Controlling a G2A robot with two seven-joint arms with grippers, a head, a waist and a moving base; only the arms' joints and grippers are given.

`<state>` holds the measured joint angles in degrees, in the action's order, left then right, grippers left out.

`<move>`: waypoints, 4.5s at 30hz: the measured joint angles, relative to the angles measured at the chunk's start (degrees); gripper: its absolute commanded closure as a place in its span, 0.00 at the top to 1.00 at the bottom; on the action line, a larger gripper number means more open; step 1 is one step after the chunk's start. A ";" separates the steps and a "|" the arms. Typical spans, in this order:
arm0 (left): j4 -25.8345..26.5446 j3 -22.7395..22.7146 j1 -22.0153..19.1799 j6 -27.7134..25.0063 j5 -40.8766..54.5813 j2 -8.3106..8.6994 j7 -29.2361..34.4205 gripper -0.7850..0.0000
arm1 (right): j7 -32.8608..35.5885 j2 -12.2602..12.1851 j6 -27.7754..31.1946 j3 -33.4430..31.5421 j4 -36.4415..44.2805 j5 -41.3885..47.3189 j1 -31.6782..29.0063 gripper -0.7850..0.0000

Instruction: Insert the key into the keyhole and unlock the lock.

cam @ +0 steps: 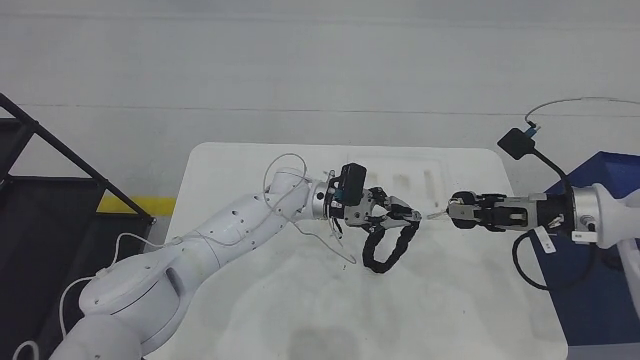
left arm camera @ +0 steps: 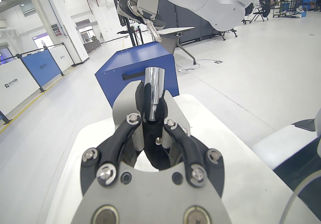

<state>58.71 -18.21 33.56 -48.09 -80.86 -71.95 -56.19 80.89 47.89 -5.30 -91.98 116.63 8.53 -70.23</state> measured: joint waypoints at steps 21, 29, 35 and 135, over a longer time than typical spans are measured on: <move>-1.50 -0.99 5.14 8.86 -1.32 -1.72 -8.86 0.00 | -1.37 -1.12 -6.27 -3.23 9.23 -2.03 -5.43 0.00; -6.25 1.37 4.04 10.56 -2.16 -5.12 -10.56 0.00 | -2.46 -1.65 -8.66 -4.49 13.39 -4.78 -8.49 0.00; -8.81 2.59 3.77 10.93 -1.44 -6.98 -10.93 0.00 | -4.24 -1.82 -9.63 -3.95 13.68 -5.10 -9.93 0.00; -15.96 7.52 -0.12 14.46 -2.00 -10.18 -14.46 0.00 | -5.13 -4.79 -20.56 12.60 15.14 -25.83 0.04 0.00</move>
<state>42.74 -10.69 33.43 -33.64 -82.86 -82.12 -70.65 75.76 43.10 -25.86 -79.38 131.78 -17.31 -70.18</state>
